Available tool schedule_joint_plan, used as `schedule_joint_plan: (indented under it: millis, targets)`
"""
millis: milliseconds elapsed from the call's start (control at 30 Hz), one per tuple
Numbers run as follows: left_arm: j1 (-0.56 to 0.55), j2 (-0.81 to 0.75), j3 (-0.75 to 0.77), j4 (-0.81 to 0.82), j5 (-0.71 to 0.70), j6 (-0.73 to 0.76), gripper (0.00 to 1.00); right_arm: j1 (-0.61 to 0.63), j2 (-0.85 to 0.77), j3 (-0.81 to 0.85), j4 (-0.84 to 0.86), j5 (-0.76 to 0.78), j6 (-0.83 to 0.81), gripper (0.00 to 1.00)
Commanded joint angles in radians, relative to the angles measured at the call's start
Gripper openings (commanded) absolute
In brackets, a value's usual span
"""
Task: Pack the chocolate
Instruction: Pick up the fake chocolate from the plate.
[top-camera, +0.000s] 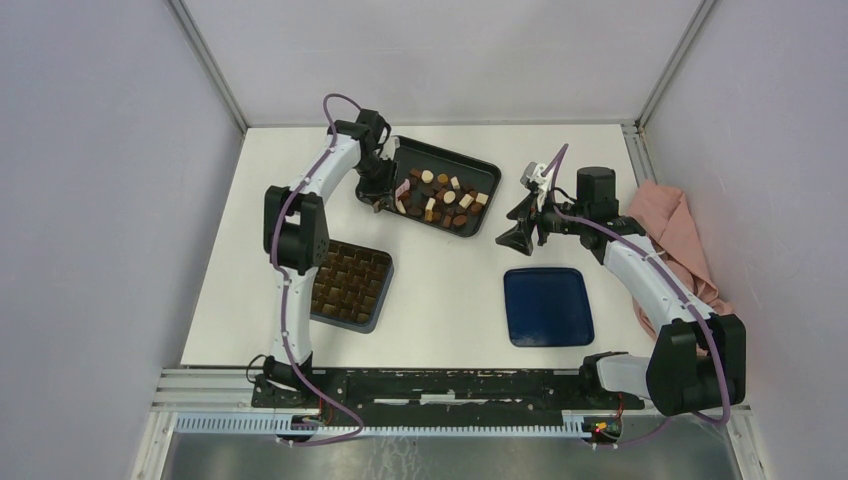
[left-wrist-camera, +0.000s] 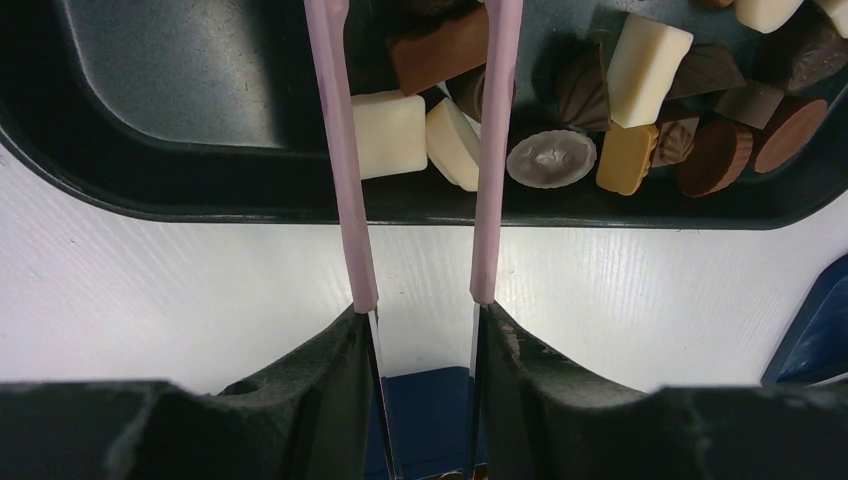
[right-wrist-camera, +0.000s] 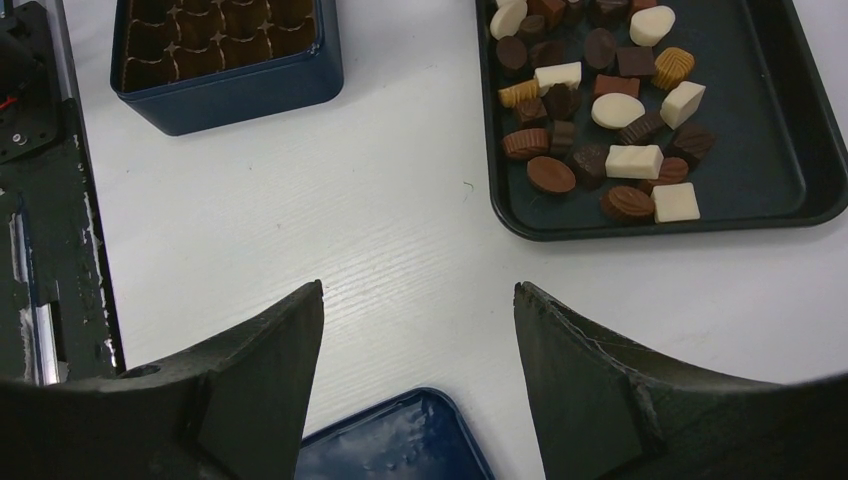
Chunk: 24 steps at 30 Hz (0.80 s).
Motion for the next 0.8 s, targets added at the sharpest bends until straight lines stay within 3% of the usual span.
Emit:
schedule_joint_plan:
  millis: [0,367,767]
  targets:
    - [-0.013,-0.002,0.044,-0.008,0.040,0.031,0.45,0.005,-0.007,0.041,0.013,-0.016,-0.015,0.75]
    - [-0.025,0.009,0.060,-0.022,0.040,0.030,0.46,0.005,-0.009,0.045,0.004,-0.019,-0.021,0.75]
    - [-0.035,0.048,0.103,-0.081,-0.055,0.034,0.46,0.005,-0.012,0.049,-0.002,-0.029,-0.026,0.75]
